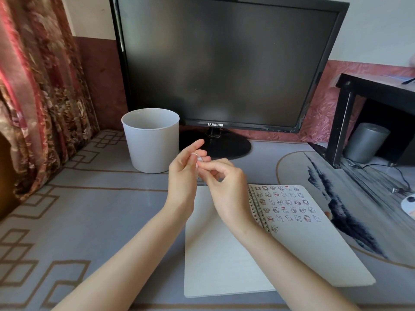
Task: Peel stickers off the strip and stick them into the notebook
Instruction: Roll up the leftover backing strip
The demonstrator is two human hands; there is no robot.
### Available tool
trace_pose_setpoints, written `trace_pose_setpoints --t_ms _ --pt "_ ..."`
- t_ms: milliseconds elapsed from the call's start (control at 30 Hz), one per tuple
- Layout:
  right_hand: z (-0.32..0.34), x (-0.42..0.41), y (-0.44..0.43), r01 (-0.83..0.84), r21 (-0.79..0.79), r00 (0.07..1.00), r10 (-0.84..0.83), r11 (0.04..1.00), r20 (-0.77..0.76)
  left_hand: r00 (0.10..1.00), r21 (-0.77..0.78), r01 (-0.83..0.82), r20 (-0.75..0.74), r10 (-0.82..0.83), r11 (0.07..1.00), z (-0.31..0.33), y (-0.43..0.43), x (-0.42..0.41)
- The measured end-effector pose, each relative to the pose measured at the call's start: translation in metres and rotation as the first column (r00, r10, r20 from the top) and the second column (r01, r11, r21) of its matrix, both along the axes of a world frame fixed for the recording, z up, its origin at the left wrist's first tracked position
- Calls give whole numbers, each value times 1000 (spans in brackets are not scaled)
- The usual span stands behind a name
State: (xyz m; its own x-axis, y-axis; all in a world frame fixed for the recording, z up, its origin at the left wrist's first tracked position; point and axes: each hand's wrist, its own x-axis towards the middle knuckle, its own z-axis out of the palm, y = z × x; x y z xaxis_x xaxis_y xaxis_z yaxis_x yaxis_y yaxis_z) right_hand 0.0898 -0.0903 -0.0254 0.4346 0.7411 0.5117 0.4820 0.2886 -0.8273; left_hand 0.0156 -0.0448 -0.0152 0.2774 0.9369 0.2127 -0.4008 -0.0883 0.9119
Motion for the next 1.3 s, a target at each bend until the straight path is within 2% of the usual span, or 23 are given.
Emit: trace_pose_setpoints --t_ms 100,233,400,733,1067,1300 --pt "1 1 -1 -39 36 998 38 999 53 1000 -25 -10 27 11 1000 4 -2 -1" --pt "2 2 0 -135 69 990 137 988 -30 999 -72 13 40 -10 997 6 -6 -4" --pt "4 0 0 -170 50 985 172 984 -33 989 -123 97 126 -81 988 9 -11 -8" --pt "9 -9 8 -198 -35 969 190 980 -157 992 -88 124 13 -123 988 18 -8 -18" --pt "13 -9 15 -250 -177 968 242 952 -65 988 -86 153 6 -153 984 15 -8 -32" --pt "17 -12 13 -243 -131 969 235 961 -73 986 -91 161 -33 -165 983 18 -2 -38"
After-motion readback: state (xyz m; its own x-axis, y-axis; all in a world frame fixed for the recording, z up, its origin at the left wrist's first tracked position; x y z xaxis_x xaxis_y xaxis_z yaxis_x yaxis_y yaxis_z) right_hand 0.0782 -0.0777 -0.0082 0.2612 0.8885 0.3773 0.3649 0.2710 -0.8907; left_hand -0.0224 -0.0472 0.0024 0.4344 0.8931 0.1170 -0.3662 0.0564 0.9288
